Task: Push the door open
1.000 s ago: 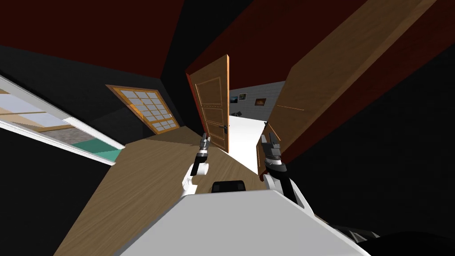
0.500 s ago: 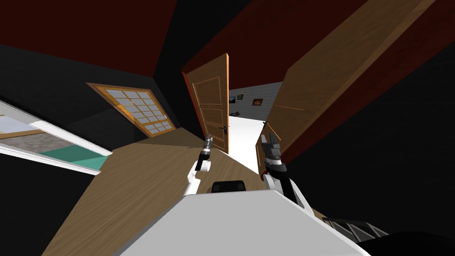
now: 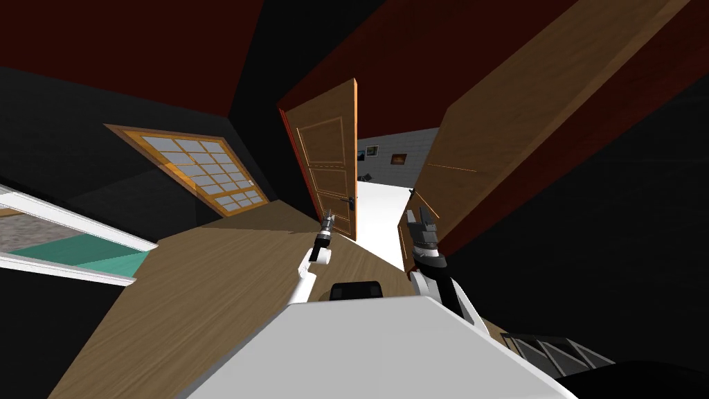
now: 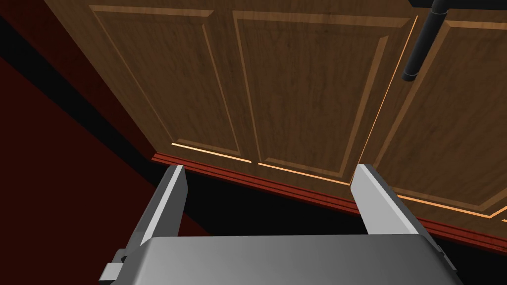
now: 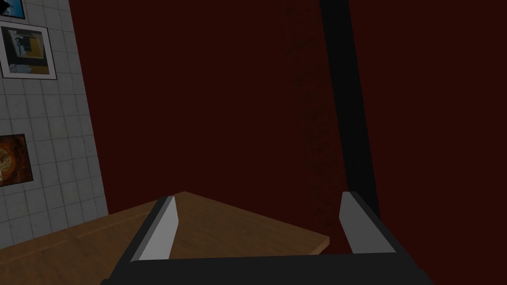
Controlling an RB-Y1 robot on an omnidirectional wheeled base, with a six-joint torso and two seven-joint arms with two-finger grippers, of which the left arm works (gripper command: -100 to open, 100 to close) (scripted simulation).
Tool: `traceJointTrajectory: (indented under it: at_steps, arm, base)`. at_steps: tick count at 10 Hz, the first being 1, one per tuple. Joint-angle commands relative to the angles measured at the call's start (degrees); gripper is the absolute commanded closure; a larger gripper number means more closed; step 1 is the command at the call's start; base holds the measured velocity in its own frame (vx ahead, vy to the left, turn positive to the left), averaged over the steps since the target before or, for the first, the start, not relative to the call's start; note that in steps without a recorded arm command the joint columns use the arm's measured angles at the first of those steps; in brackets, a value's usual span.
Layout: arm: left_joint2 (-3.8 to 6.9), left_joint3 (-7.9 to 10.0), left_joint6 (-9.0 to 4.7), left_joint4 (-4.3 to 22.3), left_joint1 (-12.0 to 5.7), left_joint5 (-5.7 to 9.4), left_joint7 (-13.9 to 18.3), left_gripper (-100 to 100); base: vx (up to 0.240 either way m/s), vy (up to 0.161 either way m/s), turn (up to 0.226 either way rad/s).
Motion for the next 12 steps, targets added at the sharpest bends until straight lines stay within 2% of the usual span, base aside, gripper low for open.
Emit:
traceJointTrajectory:
  at_steps: [1,2,3,4,5,7,8,9,10,12]
  arm:
    - [0.25,0.08,-0.20,1.89,-0.85,0.03,0.26,-100]
    - [0.13,0.04,-0.30,4.18,-2.31,-0.10,0.37,-100]
    - [0.13,0.04,-0.30,4.43,-2.31,-0.10,0.37,-100]
    - [0.01,-0.01,-0.41,6.62,-3.78,-0.23,0.48,-100]
    - [0.01,-0.01,-0.41,6.97,-3.78,-0.23,0.48,-100]
    - [-0.26,-0.11,-0.63,11.43,-6.67,-0.49,0.69,-100]
    - [-0.26,-0.11,-0.63,11.99,-6.67,-0.49,0.69,-100]
    - [-0.43,-0.16,-0.73,13.92,-8.09,-0.62,0.79,-100]
    - [-0.43,-0.16,-0.73,14.46,-8.09,-0.62,0.79,-100]
    - [-0.79,-0.25,-0.94,19.00,-10.92,-0.87,1.00,-100]
  base:
    - [0.035,0.055,-0.045]
    - [0.036,0.061,-0.084]
    - [0.026,0.054,-0.040]
    - [0.034,0.074,-0.070]
    - [0.036,0.061,-0.051]
    - [0.051,0.075,-0.097]
    - [0.047,0.081,-0.048]
    - [0.040,0.069,-0.059]
    - [0.028,0.058,-0.044]
    - [0.035,0.089,-0.106]
